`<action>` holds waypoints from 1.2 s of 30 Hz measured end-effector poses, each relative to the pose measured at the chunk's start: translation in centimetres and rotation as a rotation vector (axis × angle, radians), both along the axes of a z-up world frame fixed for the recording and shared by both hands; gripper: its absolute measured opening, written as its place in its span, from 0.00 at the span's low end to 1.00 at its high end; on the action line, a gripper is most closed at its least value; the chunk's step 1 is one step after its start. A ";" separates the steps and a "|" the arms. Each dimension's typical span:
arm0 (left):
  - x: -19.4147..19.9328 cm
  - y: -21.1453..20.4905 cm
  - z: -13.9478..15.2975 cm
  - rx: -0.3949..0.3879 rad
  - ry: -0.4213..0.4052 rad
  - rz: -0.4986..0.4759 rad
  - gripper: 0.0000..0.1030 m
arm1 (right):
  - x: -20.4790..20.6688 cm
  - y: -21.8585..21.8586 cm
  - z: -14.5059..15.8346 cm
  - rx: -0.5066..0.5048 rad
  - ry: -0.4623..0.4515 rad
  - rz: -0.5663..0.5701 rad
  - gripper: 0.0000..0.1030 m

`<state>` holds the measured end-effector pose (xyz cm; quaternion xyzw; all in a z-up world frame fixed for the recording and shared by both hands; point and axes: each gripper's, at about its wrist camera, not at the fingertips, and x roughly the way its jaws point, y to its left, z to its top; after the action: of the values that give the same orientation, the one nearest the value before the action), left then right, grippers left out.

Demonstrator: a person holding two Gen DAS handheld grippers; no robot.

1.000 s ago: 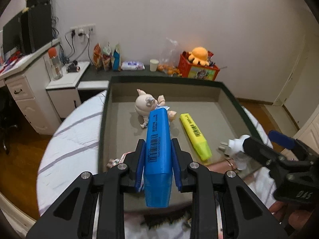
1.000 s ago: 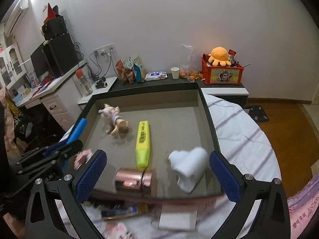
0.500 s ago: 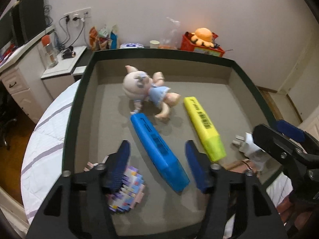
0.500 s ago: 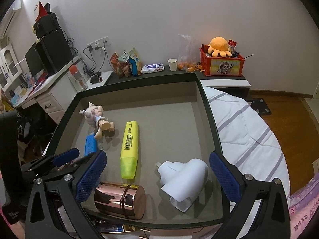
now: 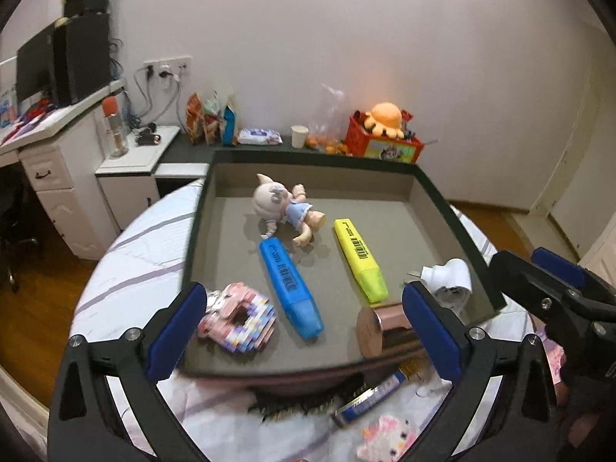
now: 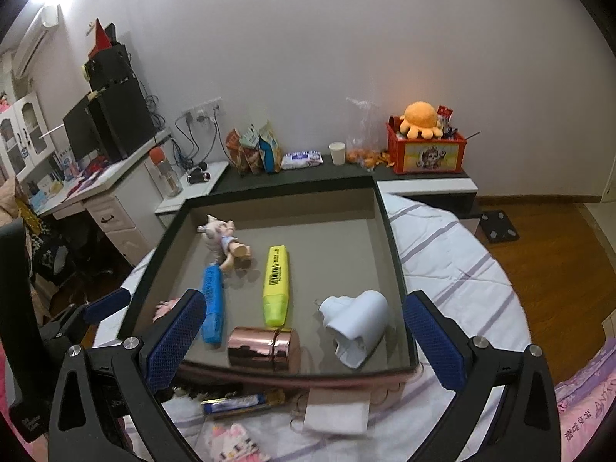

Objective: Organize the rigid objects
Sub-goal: 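Withdraw the open left gripper from the box, then reach the right gripper to the pink-and-white block cat figure and close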

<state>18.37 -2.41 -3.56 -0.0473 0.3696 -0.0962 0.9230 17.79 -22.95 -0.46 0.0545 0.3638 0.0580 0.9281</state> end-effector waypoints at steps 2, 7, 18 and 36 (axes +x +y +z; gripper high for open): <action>-1.4 0.5 0.5 -0.004 -0.018 0.021 1.00 | -1.1 0.0 0.7 0.000 -0.014 0.002 1.00; -5.2 2.0 0.8 0.020 -0.028 0.068 1.00 | -4.4 -0.2 1.8 0.004 -0.044 -0.001 1.00; -12.3 4.6 -2.2 0.059 -0.036 0.109 1.00 | -9.8 -0.7 -1.4 0.013 0.016 -0.028 1.00; -13.2 6.0 -4.3 0.068 -0.007 0.128 1.00 | -8.4 3.1 -8.3 -0.054 0.170 0.083 1.00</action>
<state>5.14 3.60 -7.91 -0.0391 0.3655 -0.0248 0.9297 9.43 -19.82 -8.80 0.0191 0.4448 0.0819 0.8917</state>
